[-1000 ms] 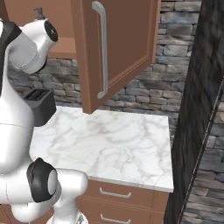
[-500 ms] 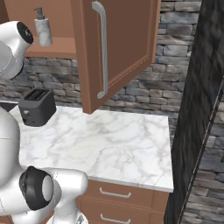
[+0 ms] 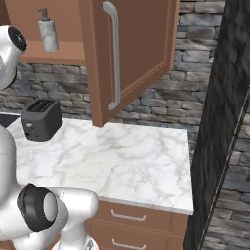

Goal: Open the cabinet. Pick the soap dispenser and place it next to the sink. Then close the cabinet.

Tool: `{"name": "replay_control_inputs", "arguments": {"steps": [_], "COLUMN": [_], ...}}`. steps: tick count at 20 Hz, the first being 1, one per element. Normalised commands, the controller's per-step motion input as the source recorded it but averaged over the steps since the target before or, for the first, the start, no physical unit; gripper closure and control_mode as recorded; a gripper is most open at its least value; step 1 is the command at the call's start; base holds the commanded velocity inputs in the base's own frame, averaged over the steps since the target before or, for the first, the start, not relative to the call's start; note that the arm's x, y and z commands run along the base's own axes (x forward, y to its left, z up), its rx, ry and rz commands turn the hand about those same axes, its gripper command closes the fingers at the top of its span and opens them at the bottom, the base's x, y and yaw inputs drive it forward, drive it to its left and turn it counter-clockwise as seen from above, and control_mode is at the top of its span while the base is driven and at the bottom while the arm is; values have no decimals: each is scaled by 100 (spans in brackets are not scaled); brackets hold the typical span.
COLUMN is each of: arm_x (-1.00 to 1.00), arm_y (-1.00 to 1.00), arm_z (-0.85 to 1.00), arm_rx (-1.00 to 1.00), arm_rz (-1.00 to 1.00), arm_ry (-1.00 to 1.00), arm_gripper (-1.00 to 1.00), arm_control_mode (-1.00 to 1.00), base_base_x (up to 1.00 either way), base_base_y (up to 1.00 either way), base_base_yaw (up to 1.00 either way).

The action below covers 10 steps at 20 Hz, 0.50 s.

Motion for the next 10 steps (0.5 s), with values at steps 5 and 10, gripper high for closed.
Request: {"name": "replay_control_inputs", "arguments": {"steps": [5,10], "arm_x": [0,0], "arm_y": [-53,-44], "arm_z": [0,16], "arm_rx": [-12,-11], "arm_rz": [-14,-29], "arm_ry": [-4,-5], "arm_gripper": [-100,-100], "arm_control_mode": [-100,-100], "base_base_x": [0,0], "base_base_y": [0,0], "base_base_yaw": [0,0]}}
